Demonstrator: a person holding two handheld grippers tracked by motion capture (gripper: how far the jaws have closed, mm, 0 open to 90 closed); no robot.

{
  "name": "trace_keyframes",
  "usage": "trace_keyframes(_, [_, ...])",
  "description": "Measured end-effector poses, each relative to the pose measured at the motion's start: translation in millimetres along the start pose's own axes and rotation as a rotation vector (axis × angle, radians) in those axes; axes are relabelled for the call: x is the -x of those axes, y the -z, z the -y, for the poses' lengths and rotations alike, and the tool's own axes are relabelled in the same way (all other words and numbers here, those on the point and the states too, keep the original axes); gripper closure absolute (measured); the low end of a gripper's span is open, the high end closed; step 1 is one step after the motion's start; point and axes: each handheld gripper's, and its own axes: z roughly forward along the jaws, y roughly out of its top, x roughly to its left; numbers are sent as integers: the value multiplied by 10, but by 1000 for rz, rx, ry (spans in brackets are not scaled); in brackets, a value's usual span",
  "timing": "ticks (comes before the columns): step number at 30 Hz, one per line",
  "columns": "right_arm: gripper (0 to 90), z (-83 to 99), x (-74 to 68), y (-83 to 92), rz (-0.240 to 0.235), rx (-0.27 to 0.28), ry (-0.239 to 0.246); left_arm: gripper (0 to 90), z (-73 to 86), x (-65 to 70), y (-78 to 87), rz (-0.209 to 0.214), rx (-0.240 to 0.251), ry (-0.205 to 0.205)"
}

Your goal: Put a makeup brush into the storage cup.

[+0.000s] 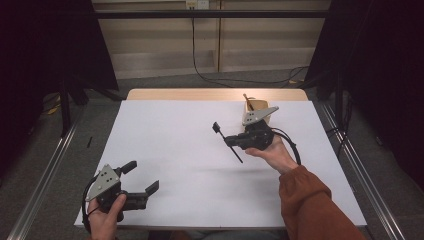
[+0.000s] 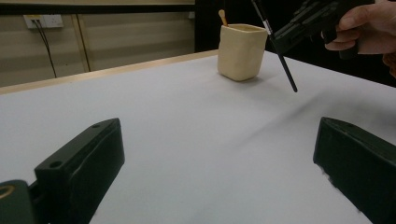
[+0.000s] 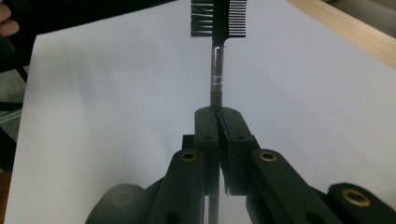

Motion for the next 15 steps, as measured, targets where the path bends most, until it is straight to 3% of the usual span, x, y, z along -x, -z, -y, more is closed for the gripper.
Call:
trace_keyframes(3, [862, 2, -10, 18, -3, 24, -5, 18, 0, 2, 7, 0, 1, -3])
trace_keyframes(6, [862, 10, -43, 66, 16, 94, -10, 18, 1, 2, 12, -2, 4, 0])
trace_keyframes(15, [862, 24, -60, 152, 31, 206, -26, 16, 1, -7, 10, -8, 2, 2])
